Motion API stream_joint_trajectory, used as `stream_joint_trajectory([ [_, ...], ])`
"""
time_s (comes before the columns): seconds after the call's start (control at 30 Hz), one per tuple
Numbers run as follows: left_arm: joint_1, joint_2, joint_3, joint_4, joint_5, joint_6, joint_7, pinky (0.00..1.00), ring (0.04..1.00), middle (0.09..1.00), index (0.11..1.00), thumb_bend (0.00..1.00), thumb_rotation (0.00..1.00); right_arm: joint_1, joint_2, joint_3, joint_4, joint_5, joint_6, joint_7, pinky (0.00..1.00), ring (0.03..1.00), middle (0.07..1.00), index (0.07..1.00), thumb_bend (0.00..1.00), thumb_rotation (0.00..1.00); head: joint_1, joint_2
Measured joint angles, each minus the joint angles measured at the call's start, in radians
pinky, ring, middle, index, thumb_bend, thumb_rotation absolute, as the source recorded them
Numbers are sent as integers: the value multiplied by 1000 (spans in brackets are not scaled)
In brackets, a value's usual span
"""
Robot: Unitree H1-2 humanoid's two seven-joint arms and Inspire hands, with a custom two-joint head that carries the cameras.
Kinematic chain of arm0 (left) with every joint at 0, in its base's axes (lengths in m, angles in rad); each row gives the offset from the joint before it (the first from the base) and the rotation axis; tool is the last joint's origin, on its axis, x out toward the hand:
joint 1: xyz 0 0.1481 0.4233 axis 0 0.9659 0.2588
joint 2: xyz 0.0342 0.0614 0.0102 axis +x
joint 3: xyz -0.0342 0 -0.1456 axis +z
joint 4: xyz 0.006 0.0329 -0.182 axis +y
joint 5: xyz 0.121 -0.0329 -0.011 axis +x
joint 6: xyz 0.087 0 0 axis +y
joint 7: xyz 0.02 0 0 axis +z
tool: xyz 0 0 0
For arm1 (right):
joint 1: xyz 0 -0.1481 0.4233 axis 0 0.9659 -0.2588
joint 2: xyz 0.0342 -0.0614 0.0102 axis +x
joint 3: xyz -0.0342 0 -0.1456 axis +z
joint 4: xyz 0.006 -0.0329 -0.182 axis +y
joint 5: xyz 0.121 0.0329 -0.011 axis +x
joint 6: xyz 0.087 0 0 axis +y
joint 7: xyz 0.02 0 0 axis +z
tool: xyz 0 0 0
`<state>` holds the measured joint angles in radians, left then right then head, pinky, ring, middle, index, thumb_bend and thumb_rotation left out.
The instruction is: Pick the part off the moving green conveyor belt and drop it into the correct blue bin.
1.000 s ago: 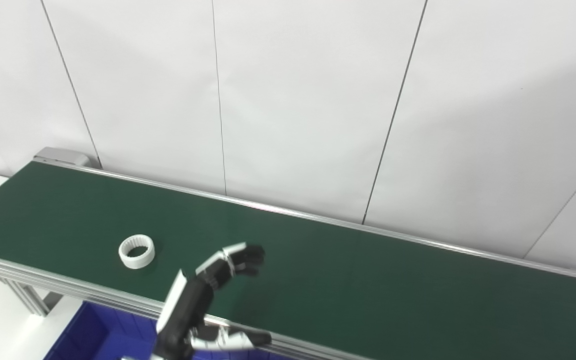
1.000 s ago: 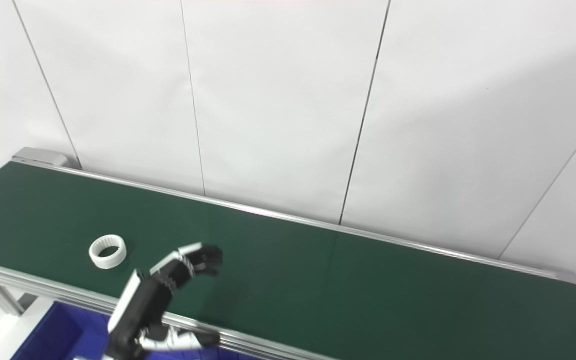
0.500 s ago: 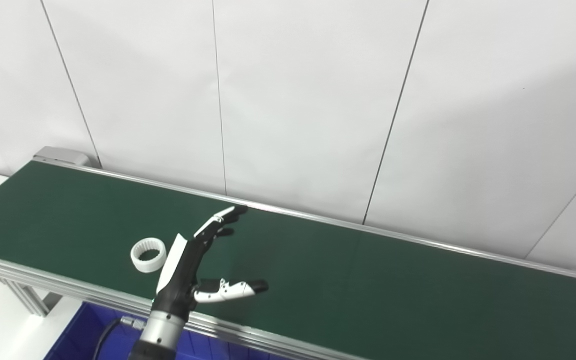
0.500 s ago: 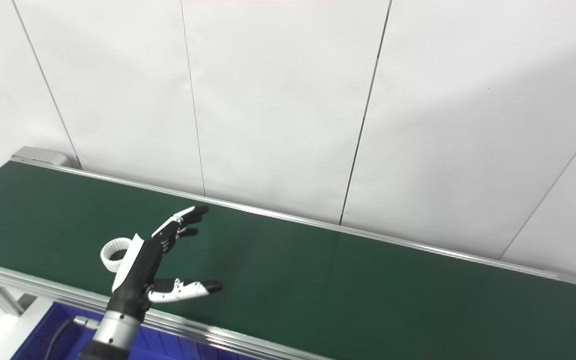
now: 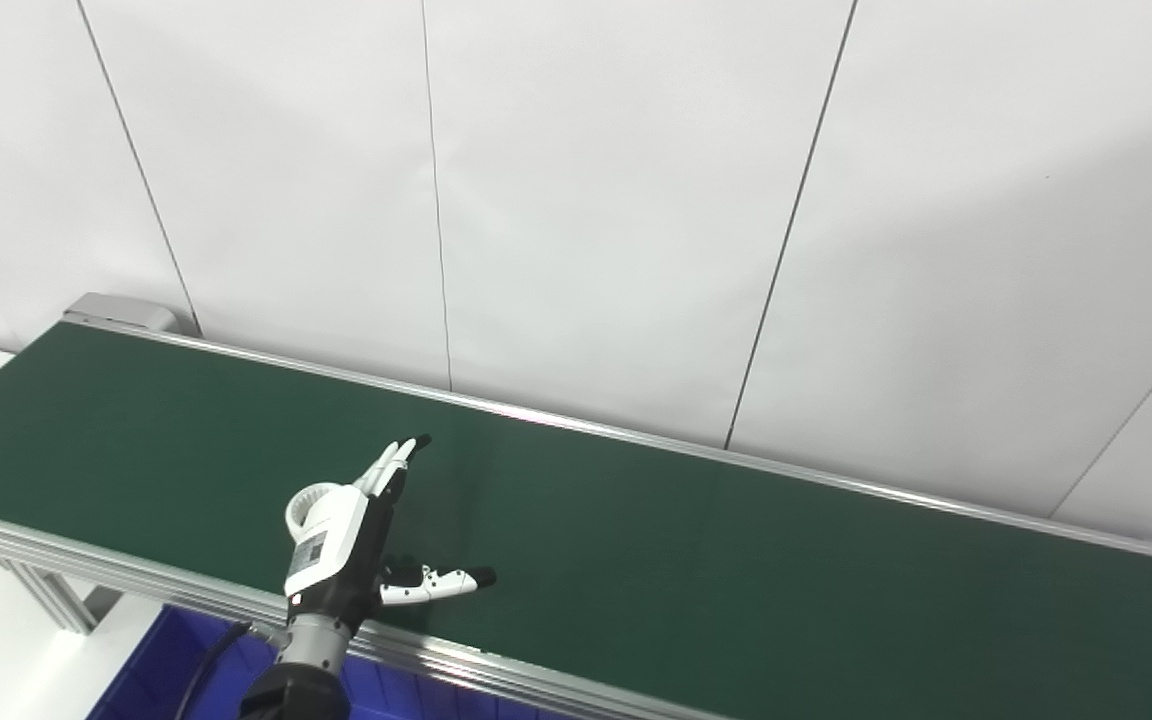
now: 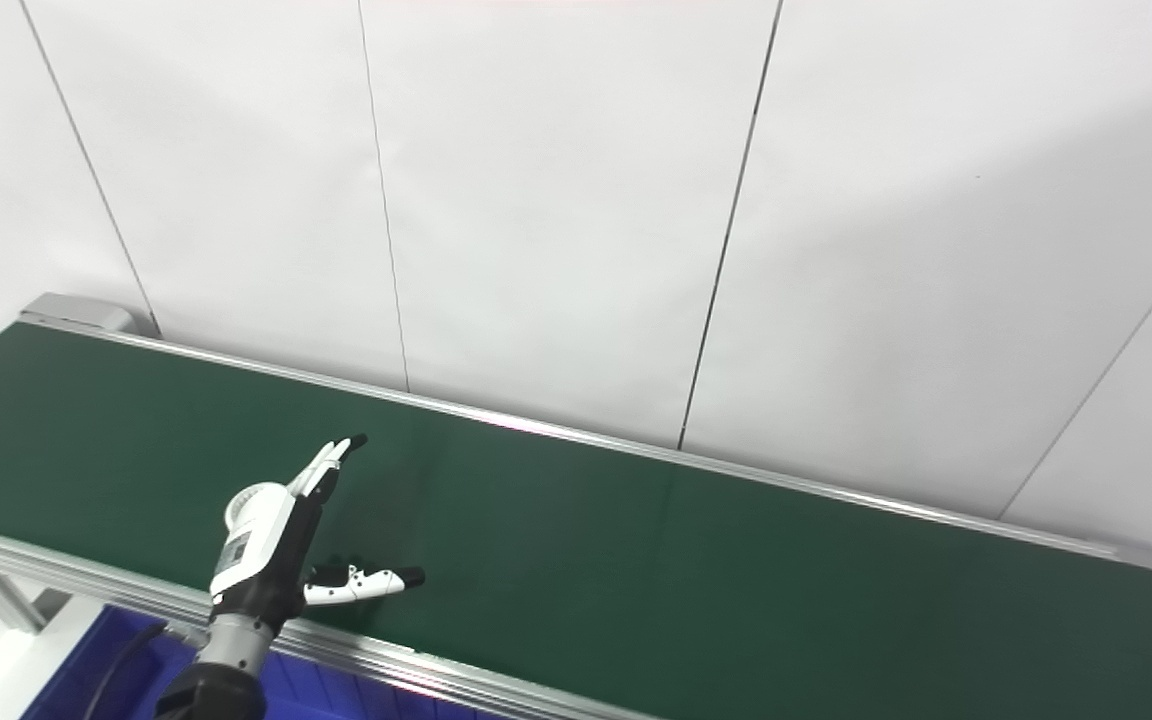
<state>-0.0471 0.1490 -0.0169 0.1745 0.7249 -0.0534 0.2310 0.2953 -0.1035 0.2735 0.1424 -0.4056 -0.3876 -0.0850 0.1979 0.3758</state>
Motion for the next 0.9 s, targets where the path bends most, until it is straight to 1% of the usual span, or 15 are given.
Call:
stream_joint_trajectory([
  [0.07, -7, 10, -14, 23, 29, 15, 19, 998, 979, 986, 954, 857, 448, 0, 0, 0, 0, 2, -1, 0, 674, 772, 818, 845, 928, 91, 2, 0],
  [0.13, -14, 13, -26, 33, 61, 48, 40, 1000, 985, 988, 957, 853, 443, 2, 0, 0, 0, 4, -1, 0, 675, 772, 817, 844, 931, 93, 3, -2],
  [0.17, -18, 14, -30, 41, 67, 57, 49, 1000, 989, 989, 961, 845, 418, 2, 0, 0, 0, 4, -1, 0, 671, 772, 818, 844, 931, 118, 3, -2],
  [0.27, -30, 19, -38, 64, 83, 89, 72, 1000, 988, 985, 959, 843, 400, 0, -1, -1, 0, 4, -1, 0, 669, 770, 815, 843, 930, 119, 5, -3],
  [0.37, -35, 25, -42, 78, 84, 96, 104, 1000, 989, 988, 964, 840, 419, 0, -2, -1, 0, 3, -1, 0, 668, 768, 811, 839, 934, 118, 5, -3],
  [0.5, -41, 39, -46, 98, 83, 97, 147, 1000, 994, 987, 960, 840, 401, 0, -4, -1, 2, 3, -6, -1, 663, 768, 814, 841, 937, 171, 6, -3],
  [0.67, -49, 47, -48, 108, 82, 99, 174, 1000, 1000, 991, 959, 820, 351, 0, -6, -2, 0, -1, -6, -1, 655, 768, 815, 835, 931, 180, 6, -3],
  [0.73, -54, 49, -49, 111, 82, 101, 184, 1000, 999, 988, 952, 797, 263, 1, -6, -2, 0, -3, -6, -1, 659, 772, 816, 837, 931, 182, 8, -3],
  [0.77, -57, 51, -49, 113, 83, 103, 190, 1000, 999, 988, 951, 794, 254, 1, -6, -2, 0, -3, -6, -1, 660, 772, 816, 838, 931, 182, 8, -3],
  [0.8, -59, 53, -49, 113, 83, 107, 191, 1000, 998, 985, 950, 784, 207, 1, -6, -2, 0, -3, -6, -1, 661, 773, 816, 840, 930, 178, 8, -3],
  [0.9, -62, 61, -49, 113, 83, 124, 192, 1000, 990, 980, 947, 773, 118, 1, -6, -3, 0, -1, -6, -1, 658, 770, 813, 839, 929, 166, 6, -3],
])
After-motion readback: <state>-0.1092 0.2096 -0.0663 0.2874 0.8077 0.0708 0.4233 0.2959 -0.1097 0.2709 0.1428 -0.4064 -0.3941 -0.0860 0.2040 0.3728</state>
